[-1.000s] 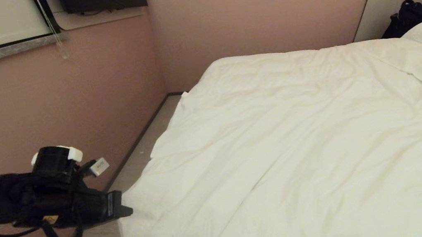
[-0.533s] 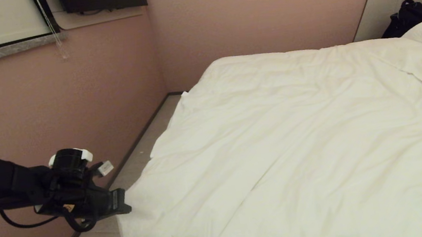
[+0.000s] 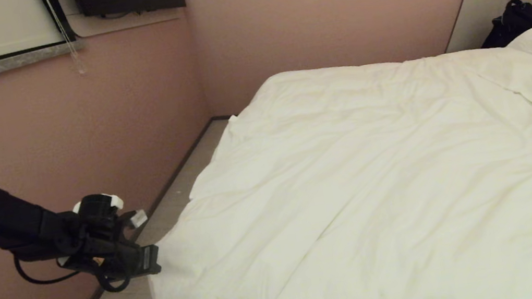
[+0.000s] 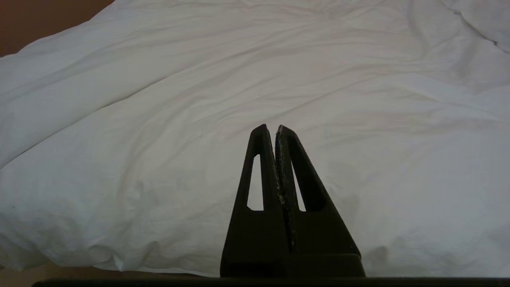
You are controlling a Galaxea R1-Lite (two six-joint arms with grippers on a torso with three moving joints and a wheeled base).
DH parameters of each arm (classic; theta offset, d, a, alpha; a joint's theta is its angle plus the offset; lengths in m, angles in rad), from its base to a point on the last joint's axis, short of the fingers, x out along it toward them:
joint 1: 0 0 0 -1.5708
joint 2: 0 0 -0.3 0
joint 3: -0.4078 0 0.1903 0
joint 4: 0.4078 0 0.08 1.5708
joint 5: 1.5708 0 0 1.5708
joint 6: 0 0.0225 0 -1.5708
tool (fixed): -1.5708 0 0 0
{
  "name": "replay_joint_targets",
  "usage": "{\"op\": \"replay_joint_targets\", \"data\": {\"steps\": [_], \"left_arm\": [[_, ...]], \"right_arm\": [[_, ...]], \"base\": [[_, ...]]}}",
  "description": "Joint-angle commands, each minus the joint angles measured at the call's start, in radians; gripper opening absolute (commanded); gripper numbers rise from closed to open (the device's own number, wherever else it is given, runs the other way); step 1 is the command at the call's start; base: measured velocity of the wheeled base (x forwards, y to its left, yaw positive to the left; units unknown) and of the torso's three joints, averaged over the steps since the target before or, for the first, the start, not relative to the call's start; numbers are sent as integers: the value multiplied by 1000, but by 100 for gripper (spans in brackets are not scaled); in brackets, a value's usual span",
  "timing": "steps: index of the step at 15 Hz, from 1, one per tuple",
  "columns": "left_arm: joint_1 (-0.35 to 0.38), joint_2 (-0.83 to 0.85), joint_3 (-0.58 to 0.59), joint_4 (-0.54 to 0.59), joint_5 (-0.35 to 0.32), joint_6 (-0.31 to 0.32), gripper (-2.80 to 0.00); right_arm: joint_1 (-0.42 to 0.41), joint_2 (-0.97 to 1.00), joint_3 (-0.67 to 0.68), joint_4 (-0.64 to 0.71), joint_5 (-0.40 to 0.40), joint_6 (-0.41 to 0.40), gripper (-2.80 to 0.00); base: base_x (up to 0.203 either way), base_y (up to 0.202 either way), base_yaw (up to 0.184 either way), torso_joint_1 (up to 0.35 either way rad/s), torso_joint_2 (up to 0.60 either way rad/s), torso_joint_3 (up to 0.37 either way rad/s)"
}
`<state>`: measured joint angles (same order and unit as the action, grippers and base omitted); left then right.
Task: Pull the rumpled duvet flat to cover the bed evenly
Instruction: Flatten the corners of the folded blanket
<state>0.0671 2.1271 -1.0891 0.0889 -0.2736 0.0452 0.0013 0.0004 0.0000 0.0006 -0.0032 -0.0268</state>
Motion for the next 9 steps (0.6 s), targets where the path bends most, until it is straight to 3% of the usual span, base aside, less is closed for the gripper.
{"op": "replay_joint_targets", "data": {"steps": [1,2,9], "left_arm": [[-21,30,-6,-1,28,0,-280],[-36,39,-14,-1,61,-2,-280],[-99,39,-35,0,65,-11,-280]], "right_arm": [[0,0,0,1,0,-1,-280],[0,1,0,1,0,-1,-280],[0,0,0,-1,0,-1,-280]], "base": [[0,0,0,0,0,0],[0,0,0,0,0,0],[0,0,0,0,0,0]]}}
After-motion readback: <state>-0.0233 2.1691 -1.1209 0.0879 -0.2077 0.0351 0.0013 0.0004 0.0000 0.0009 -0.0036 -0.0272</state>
